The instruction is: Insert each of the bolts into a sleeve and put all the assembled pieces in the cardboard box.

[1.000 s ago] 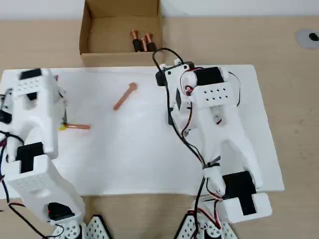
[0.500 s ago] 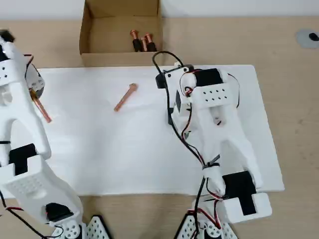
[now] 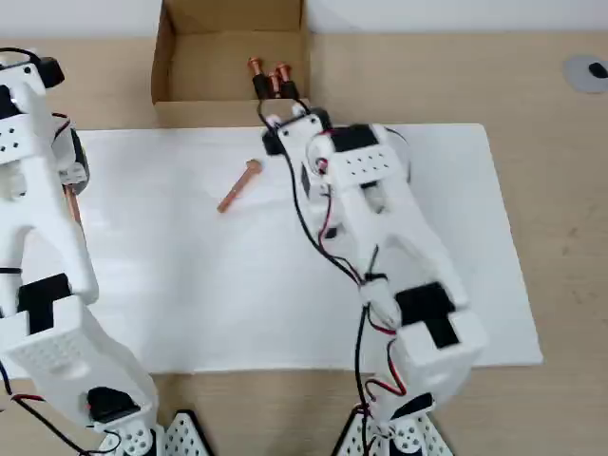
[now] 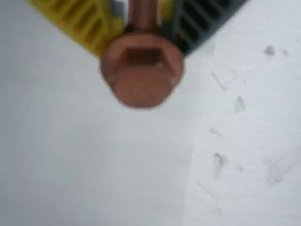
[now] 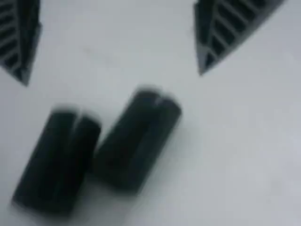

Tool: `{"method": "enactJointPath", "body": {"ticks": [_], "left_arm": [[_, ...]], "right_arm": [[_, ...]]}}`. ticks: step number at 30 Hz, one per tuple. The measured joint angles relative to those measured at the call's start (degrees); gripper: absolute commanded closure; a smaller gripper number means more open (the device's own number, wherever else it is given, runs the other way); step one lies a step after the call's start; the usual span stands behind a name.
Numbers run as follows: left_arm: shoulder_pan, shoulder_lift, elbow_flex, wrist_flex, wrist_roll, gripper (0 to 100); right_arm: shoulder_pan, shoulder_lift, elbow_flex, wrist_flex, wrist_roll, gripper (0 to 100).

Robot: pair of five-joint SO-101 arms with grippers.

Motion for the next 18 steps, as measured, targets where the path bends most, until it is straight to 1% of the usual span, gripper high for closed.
{"method": "enactJointPath", "body": {"ticks": [5, 11, 14, 18], "left_arm": [[0.5, 0.0, 6.7, -1.9, -3.2, 99], [1.0, -1.7, 13.1, -2.5, -4.2, 99], [1.1, -8.7, 15.7, -2.5, -4.2, 99], [2.4, -24.2, 21.7, -2.5, -4.2, 99]], "right_arm": [[-0.1, 6.7, -9.1, -0.5, -2.9, 72.7], [-0.1, 12.3, -13.1, -0.5, -6.9, 72.7], [-0.1, 12.5, -13.6, -0.4, -7.6, 72.7], [-0.1, 12.5, -13.8, 0.1, -7.6, 72.7]]}}
